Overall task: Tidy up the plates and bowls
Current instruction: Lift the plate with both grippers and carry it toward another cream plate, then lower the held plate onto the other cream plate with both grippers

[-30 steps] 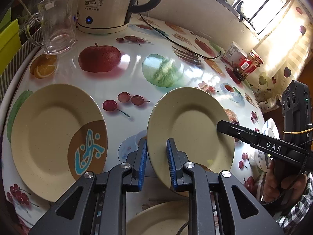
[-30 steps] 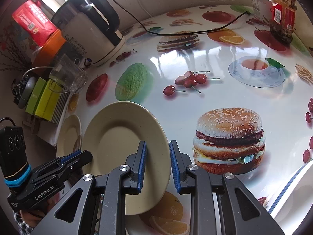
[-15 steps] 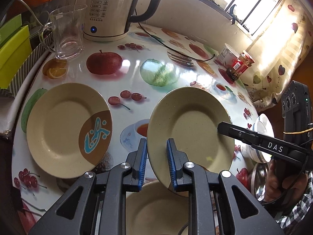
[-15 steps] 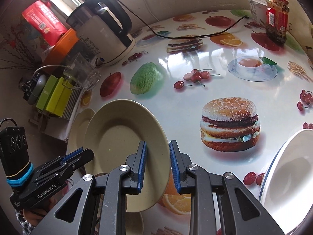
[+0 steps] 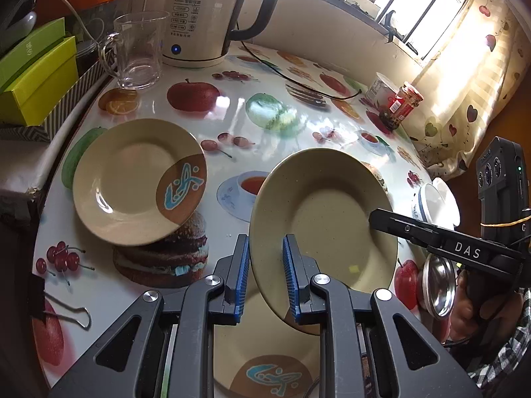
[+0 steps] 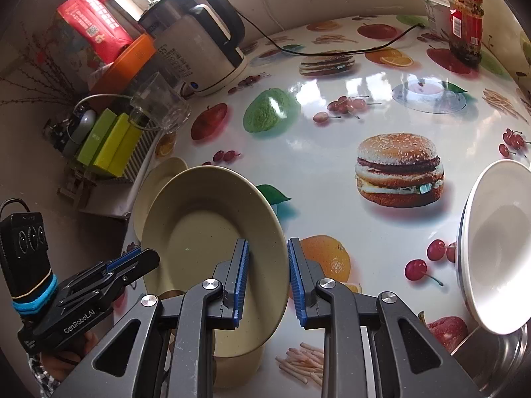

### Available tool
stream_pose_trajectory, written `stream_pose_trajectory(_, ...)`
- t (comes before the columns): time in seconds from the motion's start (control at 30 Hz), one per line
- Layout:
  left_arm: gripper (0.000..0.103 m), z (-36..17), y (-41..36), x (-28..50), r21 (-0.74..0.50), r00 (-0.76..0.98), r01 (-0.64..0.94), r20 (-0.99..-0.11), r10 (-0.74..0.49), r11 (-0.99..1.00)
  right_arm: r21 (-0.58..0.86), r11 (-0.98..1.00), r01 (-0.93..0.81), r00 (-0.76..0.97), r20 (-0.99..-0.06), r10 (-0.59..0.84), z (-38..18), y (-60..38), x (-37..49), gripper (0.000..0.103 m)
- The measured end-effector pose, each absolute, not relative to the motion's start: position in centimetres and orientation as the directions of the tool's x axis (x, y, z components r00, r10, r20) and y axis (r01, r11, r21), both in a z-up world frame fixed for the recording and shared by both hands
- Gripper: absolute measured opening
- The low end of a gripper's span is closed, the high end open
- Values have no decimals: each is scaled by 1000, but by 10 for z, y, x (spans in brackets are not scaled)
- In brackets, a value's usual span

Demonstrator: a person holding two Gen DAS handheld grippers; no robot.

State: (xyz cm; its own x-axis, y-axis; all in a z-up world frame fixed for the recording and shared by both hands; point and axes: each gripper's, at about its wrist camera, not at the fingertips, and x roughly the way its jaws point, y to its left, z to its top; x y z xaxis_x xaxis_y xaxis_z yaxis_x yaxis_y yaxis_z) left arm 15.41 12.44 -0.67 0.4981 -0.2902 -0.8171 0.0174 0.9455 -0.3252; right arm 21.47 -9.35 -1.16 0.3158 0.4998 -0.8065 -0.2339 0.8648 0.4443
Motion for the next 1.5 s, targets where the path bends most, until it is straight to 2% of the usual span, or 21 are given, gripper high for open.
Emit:
stream_pose_trajectory(0.77,21,-30,143,99,-318,471,-47,-843,-260,947,450,855,-258,235,-829,507,-39,-71,170,23)
stream_pose_trajectory(1.5,21,-47,145,90,-306,432,-71,-867,-247,950,426,864,-270,213,-848,485,-51,-61,159,23)
